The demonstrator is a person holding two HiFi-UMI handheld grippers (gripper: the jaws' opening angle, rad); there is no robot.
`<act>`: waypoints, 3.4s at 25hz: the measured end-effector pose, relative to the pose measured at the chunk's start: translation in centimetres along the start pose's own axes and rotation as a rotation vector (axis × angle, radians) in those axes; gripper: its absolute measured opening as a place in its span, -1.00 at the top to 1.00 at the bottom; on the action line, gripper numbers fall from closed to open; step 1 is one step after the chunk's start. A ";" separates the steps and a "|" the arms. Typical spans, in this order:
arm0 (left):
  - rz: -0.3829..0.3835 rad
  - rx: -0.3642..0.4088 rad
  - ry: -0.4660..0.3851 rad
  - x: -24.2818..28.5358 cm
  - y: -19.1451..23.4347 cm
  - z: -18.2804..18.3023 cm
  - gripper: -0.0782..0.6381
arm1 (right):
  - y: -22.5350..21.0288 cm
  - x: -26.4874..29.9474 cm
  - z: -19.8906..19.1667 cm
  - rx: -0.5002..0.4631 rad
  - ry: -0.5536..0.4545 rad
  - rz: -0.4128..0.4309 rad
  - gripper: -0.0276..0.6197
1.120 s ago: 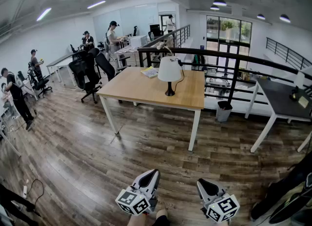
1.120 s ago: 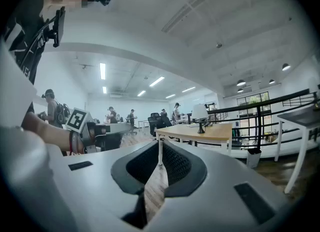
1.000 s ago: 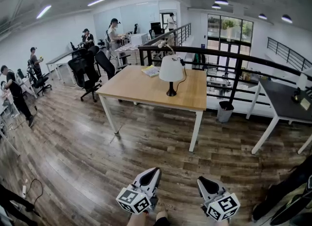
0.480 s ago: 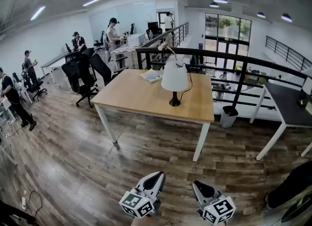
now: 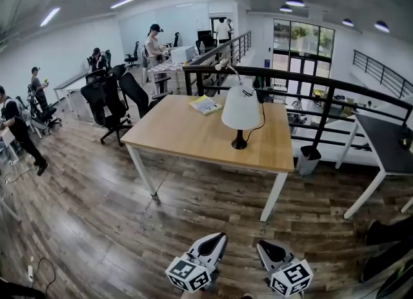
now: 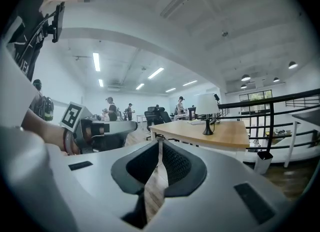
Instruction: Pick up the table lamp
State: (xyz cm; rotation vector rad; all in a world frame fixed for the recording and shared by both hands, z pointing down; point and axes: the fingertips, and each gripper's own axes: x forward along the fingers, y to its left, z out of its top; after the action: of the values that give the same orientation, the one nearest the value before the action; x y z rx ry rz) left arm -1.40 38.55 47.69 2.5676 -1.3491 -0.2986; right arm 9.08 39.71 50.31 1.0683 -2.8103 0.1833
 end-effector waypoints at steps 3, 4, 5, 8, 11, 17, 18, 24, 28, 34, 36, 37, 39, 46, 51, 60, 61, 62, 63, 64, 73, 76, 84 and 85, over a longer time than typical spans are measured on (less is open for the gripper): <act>-0.001 0.011 0.009 0.9 1.1 0.1 0.75 | -0.7 1.8 0.3 -0.001 -0.001 0.006 0.77; 0.001 0.015 0.013 1.3 1.6 0.0 0.75 | -1.1 2.5 0.3 0.002 -0.001 0.006 0.77; 0.005 0.017 0.016 1.8 2.1 0.0 0.75 | -1.4 3.1 0.3 0.004 -0.002 0.008 0.77; 0.013 0.020 0.016 3.5 4.0 0.0 0.75 | -2.5 5.3 0.3 -0.004 -0.003 0.021 0.77; 0.008 0.032 0.023 5.8 5.7 0.2 0.75 | -4.4 7.8 0.7 0.005 -0.017 0.026 0.77; 0.000 0.019 0.045 11.4 8.9 0.8 0.75 | -8.1 12.8 2.2 0.018 -0.025 0.056 0.77; -0.004 0.020 0.052 12.3 9.3 0.9 0.75 | -8.8 13.5 2.5 0.021 -0.025 0.059 0.77; -0.017 0.038 0.090 17.3 11.9 1.2 0.75 | -12.9 17.3 3.5 0.046 -0.032 0.053 0.77; -0.040 0.037 0.114 20.3 13.5 1.1 0.75 | -15.3 19.8 3.6 0.058 -0.033 0.054 0.77; -0.089 0.027 0.137 24.4 15.6 0.9 0.75 | -18.3 23.2 3.0 0.079 -0.029 0.040 0.77; -0.100 0.026 0.147 25.7 16.2 0.8 0.75 | -19.2 24.2 2.9 0.077 -0.026 0.045 0.77; -0.103 0.024 0.150 26.1 16.5 0.8 0.75 | -19.6 24.6 2.9 0.077 -0.024 0.047 0.77; -0.113 0.014 0.153 26.8 16.9 0.7 0.75 | -20.1 25.3 2.9 0.074 -0.017 0.053 0.77; -0.130 -0.039 0.168 27.5 18.4 0.4 0.75 | -20.2 27.8 3.0 0.072 -0.004 0.075 0.77; -0.126 -0.074 0.174 28.4 19.8 0.3 0.75 | -20.7 29.1 2.7 0.074 0.011 0.086 0.77; -0.184 -0.103 0.193 31.9 23.1 0.7 0.75 | -23.1 33.0 2.9 0.079 0.028 0.035 0.77; -0.189 -0.106 0.192 32.4 23.6 0.9 0.75 | -23.4 33.6 3.1 0.077 0.030 0.031 0.77; -0.196 -0.111 0.191 33.0 24.1 1.2 0.75 | -23.7 34.1 3.3 0.076 0.032 0.026 0.77; -0.204 -0.117 0.190 33.6 24.5 1.4 0.75 | -24.0 34.7 3.5 0.077 0.033 0.021 0.77; -0.211 -0.125 0.189 34.1 24.9 1.6 0.75 | -24.3 35.2 3.7 0.077 0.035 0.018 0.77; -0.254 -0.141 0.232 37.8 28.8 1.1 0.74 | -26.7 39.7 3.8 0.069 0.063 -0.020 0.77; -0.268 -0.179 0.220 38.9 30.3 1.3 0.72 | -27.7 41.0 3.5 0.076 0.069 -0.034 0.77; -0.344 -0.256 0.203 41.8 32.8 1.3 0.46 | -29.6 44.5 3.2 0.087 0.084 -0.055 0.77; -0.358 -0.270 0.196 42.1 33.1 1.5 0.44 | -29.8 44.8 3.2 0.089 0.083 -0.060 0.77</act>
State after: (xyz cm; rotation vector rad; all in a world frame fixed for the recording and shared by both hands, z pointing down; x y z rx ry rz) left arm -4.22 -14.70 52.77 2.5157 -0.7242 -0.2588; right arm -4.54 -12.08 56.46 1.1340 -2.7154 0.3410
